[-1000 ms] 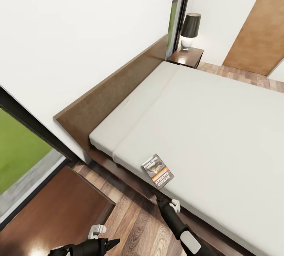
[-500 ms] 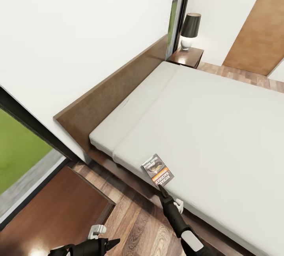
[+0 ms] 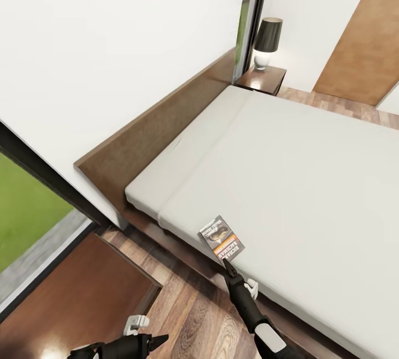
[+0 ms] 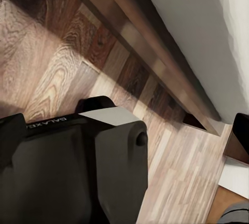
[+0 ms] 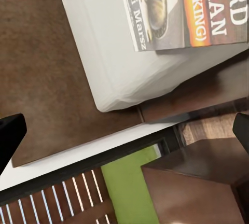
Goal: In the bedroom, move the book from the bed onto either nightstand, and place the two sandals side by side next to the bed.
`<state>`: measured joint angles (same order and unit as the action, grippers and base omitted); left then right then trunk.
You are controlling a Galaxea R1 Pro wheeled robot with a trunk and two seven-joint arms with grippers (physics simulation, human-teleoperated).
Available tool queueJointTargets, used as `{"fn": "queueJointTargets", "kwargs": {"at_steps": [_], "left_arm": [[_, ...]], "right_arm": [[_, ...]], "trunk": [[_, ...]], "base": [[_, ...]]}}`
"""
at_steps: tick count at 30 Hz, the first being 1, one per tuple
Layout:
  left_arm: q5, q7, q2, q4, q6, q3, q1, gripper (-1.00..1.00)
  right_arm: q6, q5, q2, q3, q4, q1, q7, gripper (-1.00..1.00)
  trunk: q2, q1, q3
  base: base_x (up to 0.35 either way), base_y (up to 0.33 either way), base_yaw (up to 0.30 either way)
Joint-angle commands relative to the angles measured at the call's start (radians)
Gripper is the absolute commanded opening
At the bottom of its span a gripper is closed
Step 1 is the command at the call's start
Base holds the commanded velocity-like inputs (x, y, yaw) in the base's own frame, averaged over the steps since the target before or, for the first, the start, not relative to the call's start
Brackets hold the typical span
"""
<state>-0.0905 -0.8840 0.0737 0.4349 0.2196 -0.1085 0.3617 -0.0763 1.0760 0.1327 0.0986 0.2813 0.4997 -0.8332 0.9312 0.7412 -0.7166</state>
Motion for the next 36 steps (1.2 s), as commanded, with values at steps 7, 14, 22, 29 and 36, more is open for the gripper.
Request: {"fn": "queueJointTargets", "kwargs": {"at_steps": [7,14,22,29,36], "left_arm": [[-0.006,-0.004,0.0,0.0,0.01,-0.002,0.0,1.0],[-0.006,-0.004,0.0,0.0,0.01,-0.002,0.0,1.0],[-0.006,-0.007,0.0,0.001,0.011,-0.002,0.0,1.0],[-0.006,-0.009,0.0,0.0,0.011,-0.002,0.0,1.0],[-0.006,-0.009,0.0,0.0,0.011,-0.002,0.0,1.0]], "right_arm": [[-0.008,0.001,0.001,0.007,-0.001,0.0,-0.004,1.0],[-0.008,0.001,0.001,0.007,-0.001,0.001,-0.004,1.0],[-0.008,0.001,0.001,0.007,-0.001,0.001,-0.004,1.0],[-0.007,0.001,0.001,0.007,0.0,0.001,-0.004,1.0],[-0.007,0.001,-0.001,0.007,0.001,0.001,-0.004,1.0]], "trunk": [[0.05,0.027,-0.023],[0.099,0.054,-0.045],[0.155,0.085,-0.07],[0.204,0.111,-0.092],[0.253,0.138,-0.114]], "base": [[0.0,0.0,0.0],[0.0,0.0,0.0],[0.0,0.0,0.0],[0.0,0.0,0.0],[0.0,0.0,0.0]]}}
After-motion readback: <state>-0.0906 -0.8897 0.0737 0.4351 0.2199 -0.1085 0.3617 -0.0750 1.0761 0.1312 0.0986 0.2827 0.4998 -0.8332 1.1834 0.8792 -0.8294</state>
